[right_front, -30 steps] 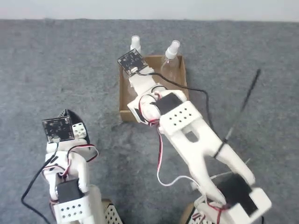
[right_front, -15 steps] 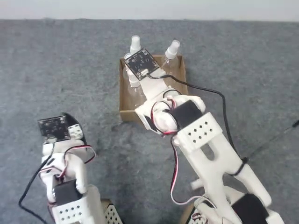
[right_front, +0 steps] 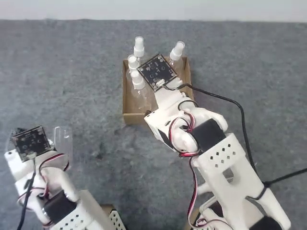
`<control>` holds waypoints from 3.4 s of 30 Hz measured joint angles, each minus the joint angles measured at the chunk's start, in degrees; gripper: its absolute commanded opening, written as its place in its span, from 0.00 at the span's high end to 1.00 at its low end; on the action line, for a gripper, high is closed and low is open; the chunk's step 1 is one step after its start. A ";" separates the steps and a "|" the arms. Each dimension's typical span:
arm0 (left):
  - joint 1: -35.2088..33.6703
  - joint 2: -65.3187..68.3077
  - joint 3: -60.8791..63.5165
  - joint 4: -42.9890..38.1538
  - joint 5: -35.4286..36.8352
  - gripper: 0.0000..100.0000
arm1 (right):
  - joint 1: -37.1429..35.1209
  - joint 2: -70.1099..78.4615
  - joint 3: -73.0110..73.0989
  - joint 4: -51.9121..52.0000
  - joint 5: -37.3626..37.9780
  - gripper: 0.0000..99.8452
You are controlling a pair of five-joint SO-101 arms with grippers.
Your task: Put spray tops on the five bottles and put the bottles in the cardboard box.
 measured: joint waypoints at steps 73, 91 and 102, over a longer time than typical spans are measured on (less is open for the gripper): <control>18.29 116.22 -57.49 19.43 -15.12 0.98 | 5.01 -0.09 7.82 -7.12 0.00 0.72; 33.05 116.22 -57.32 27.69 -4.13 0.98 | 6.86 -0.09 7.82 -7.12 0.00 0.72; 32.97 92.75 -50.55 31.91 -2.81 0.98 | 7.56 -0.09 6.24 -3.87 0.00 0.71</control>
